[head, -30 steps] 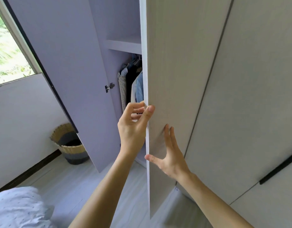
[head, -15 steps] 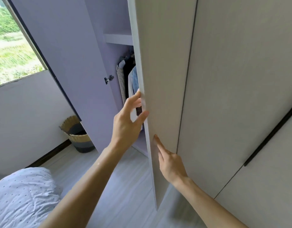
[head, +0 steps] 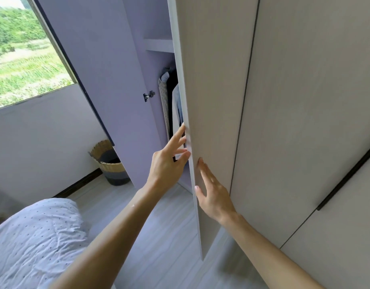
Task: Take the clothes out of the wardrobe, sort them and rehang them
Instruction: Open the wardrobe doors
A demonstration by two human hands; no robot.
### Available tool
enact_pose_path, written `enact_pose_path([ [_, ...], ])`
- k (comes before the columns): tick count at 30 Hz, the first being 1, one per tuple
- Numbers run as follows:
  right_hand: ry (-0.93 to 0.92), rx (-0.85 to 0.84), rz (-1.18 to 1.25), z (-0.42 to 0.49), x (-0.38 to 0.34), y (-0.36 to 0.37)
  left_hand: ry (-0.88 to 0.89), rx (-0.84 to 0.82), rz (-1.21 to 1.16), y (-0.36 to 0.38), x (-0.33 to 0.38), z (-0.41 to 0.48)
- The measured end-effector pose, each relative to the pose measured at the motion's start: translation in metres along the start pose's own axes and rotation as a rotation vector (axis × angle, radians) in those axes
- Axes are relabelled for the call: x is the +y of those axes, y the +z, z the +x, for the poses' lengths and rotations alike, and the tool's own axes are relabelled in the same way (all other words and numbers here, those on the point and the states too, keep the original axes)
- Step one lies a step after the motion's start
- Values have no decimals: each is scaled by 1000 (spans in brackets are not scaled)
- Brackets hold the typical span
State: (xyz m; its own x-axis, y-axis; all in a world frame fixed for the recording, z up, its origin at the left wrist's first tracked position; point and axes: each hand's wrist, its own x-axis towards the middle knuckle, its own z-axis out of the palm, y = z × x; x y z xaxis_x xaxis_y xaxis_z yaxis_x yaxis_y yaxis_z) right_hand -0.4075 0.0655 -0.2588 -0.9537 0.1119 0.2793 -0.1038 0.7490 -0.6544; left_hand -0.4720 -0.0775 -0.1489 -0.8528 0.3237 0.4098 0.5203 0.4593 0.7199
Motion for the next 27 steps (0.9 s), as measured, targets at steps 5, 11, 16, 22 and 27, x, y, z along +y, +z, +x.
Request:
enact_pose_path([
  [5, 1, -70, -20, -25, 2, 0, -73, -121, 131, -11, -26, -14],
  [11, -43, -261, -65, -24, -11, 25, -319, -302, 440, -34, -103, -57],
  [16, -120, -400, -112, 10, -44, 63, -507, -401, 563, -67, -165, -73],
  [22, -142, -448, -175, 85, -78, 112, -535, -364, 640, -119, -234, -28],
  [27, -86, -377, -261, 179, -102, 150, -455, -342, 691, -166, -279, 46],
])
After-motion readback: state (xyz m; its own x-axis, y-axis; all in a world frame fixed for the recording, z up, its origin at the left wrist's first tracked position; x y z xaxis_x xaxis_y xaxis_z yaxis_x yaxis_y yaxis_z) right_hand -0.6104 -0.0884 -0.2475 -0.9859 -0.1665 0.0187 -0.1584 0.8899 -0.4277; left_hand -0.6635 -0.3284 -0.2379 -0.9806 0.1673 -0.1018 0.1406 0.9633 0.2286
